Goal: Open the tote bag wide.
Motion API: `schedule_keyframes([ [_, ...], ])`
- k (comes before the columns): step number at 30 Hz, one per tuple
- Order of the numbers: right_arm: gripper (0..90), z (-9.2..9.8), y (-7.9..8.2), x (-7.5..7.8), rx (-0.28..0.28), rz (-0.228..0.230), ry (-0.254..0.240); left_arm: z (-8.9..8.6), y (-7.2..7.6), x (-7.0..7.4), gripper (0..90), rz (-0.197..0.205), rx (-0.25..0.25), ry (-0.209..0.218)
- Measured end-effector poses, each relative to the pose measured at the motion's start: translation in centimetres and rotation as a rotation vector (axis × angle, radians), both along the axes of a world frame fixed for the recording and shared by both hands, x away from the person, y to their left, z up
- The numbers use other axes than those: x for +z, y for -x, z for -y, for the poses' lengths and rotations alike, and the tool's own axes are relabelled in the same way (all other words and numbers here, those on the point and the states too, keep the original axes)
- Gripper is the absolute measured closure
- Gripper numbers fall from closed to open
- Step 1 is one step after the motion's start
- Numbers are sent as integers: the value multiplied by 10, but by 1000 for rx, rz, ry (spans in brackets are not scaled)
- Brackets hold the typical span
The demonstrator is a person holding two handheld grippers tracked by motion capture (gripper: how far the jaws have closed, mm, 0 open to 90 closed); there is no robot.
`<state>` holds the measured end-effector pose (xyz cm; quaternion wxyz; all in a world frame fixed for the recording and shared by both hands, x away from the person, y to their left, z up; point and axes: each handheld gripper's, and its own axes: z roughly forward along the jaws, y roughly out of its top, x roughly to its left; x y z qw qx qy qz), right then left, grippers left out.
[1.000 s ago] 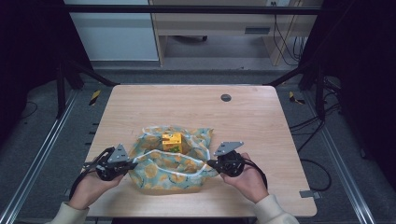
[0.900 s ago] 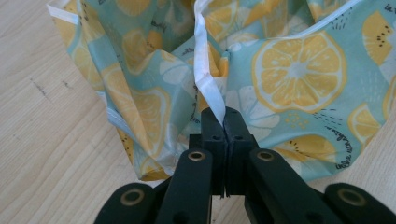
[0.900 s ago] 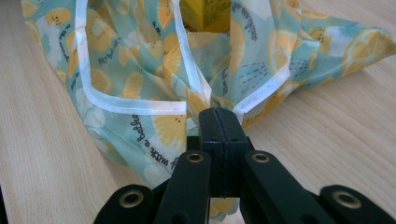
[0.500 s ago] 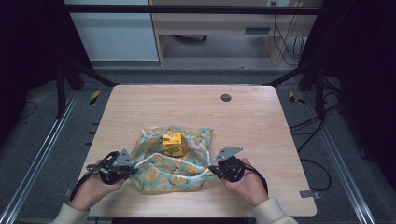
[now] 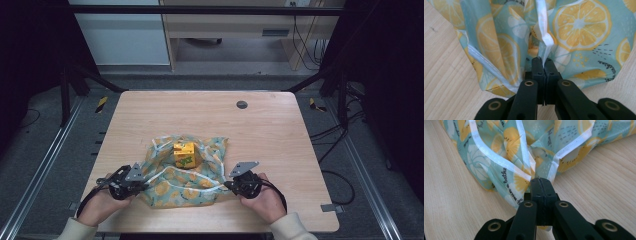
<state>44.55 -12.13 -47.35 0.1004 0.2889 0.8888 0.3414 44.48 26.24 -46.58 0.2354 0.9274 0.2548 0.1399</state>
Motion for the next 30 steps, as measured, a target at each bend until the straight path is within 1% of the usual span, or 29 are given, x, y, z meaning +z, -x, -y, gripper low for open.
schedule_keyframes([
  [2, 900, 0, 0, -1, -1, -2, 9, 0, -1, -1, 894, -6, -1, -2],
  [6, 900, -1, 1, -4, -3, -1, 26, 0, 0, -2, 892, -3, 4, 0],
  [7, 900, -2, 1, -4, -5, -3, 25, 1, 0, -3, 889, -9, -1, -6],
  [11, 900, -2, 1, -3, -4, 3, 19, 1, 0, -4, 852, -6, 6, 1],
  [12, 888, -2, 1, -2, -11, 11, 4, 1, 0, -3, 838, -3, 8, 0],
  [13, 870, -1, 1, -1, -11, 17, -2, 1, 0, -3, 818, -3, 8, 0],
  [14, 847, -1, 1, 0, -15, 23, -9, 1, 0, -2, 804, 3, 10, 9],
  [15, 830, 0, 2, 0, -15, 25, -17, 1, 1, -2, 793, 11, 21, 29],
  [16, 807, 0, 2, 1, -17, 31, -24, 1, 1, 0, 775, 12, 18, 30],
  [18, 760, 2, 4, 3, -25, 43, -34, 0, 2, 3, 726, 25, 28, 45],
  [19, 730, 2, 4, 5, -31, 49, -41, 0, 2, 3, 691, 25, 28, 45],
  [21, 696, 4, 5, 9, -41, 65, -57, -1, 3, 9, 636, 52, 45, 63],
  [23, 649, 5, 6, 12, -49, 80, -69, -4, 3, 14, 580, 67, 52, 74],
  [26, 570, 6, 7, 17, -58, 107, -88, -7, 4, 23, 545, 91, 55, 89],
  [30, 463, 6, 8, 25, -73, 143, -108, -7, 6, 33, 487, 119, 66, 128],
])
